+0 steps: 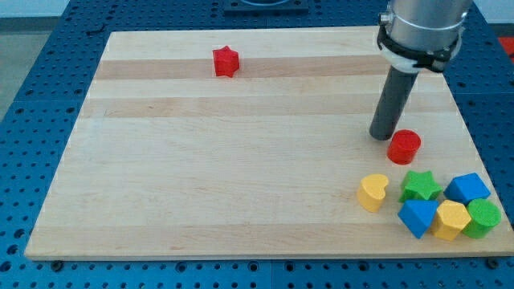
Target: Move the red circle towards the group of blocks
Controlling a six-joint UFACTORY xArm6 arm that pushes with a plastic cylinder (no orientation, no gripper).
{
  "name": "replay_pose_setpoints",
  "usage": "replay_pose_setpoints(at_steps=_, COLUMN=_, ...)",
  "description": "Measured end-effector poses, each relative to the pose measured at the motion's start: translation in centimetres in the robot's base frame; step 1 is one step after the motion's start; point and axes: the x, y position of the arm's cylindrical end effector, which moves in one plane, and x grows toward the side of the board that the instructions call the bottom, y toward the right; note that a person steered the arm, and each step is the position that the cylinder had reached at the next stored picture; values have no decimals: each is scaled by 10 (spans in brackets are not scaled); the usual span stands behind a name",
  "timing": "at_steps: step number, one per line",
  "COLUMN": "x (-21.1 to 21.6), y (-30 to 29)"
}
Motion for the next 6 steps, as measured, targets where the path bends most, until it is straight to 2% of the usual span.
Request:
replay_pose_setpoints(at_steps=2, x=29, y=17)
replay_pose_setpoints(at_steps=6, x=38, y=19)
